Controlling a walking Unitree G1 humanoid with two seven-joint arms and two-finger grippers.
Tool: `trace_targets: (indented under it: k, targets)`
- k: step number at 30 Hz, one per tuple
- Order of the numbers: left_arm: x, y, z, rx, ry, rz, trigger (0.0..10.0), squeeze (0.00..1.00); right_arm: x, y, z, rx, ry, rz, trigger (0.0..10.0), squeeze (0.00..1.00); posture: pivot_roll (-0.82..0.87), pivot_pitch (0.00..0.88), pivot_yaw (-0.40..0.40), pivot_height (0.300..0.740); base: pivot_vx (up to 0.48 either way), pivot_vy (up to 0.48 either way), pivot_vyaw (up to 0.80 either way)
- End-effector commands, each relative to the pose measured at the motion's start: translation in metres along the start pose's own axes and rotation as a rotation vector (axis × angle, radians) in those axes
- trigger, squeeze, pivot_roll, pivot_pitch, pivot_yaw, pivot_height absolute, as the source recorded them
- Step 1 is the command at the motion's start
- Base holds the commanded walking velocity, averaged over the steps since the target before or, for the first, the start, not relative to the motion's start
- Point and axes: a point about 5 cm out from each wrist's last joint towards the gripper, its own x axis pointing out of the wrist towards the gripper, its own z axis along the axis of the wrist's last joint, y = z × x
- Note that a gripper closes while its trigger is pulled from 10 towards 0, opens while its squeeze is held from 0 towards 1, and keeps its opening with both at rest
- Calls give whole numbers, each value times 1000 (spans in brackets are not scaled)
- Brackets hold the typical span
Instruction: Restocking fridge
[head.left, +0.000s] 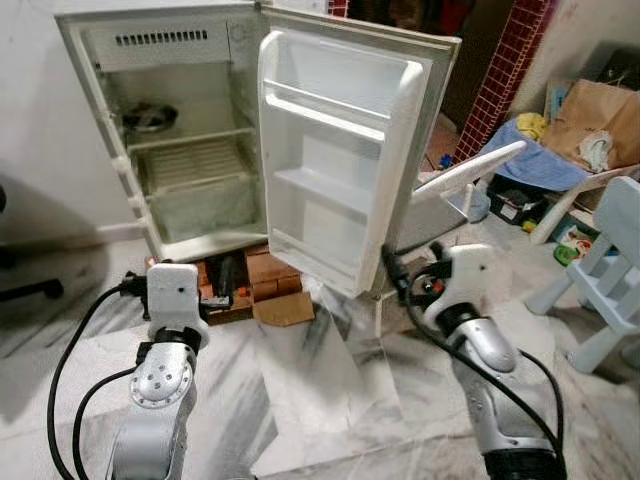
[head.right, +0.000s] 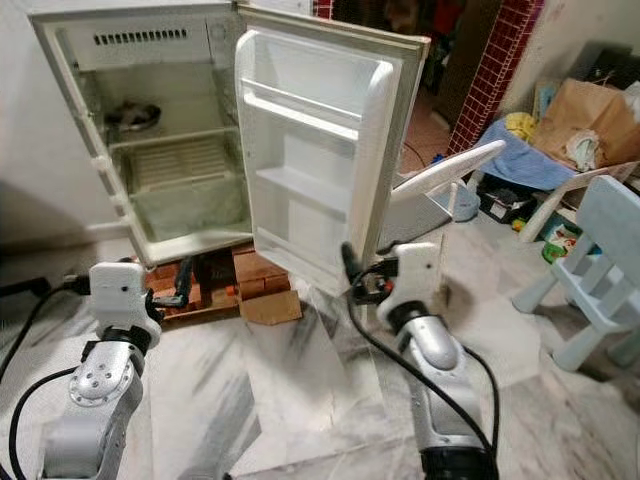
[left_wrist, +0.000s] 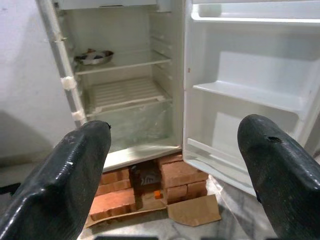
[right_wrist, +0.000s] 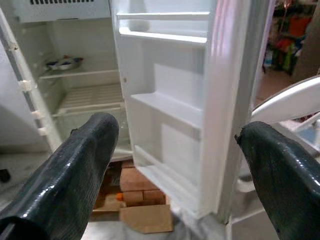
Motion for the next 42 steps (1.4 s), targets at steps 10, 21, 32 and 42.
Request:
trace_targets:
  k: [10, 21, 32, 42]
  targets:
    - [0, 8, -7, 44, 27, 45, 10000, 0, 6, 9, 11, -23, -47, 55, 10000, 0, 99, 0, -64, 740, 385, -281, 206]
    - [1, 9, -10, 55, 39, 66, 10000, 0, 9, 10, 14, -23, -58, 63, 10000, 0, 101, 0, -65, 740, 402, -256, 741]
    - [1, 5, -13, 58, 56, 55, 10000, 0, 11, 8, 13, -14, -55, 51, 10000, 0, 100, 0, -68, 740, 395, -267, 254]
    - [0, 4, -17, 64, 81, 44, 10000, 0, 13, 10, 14, -14, -62, 53, 10000, 0, 103, 0, -72, 740, 285, -334, 0]
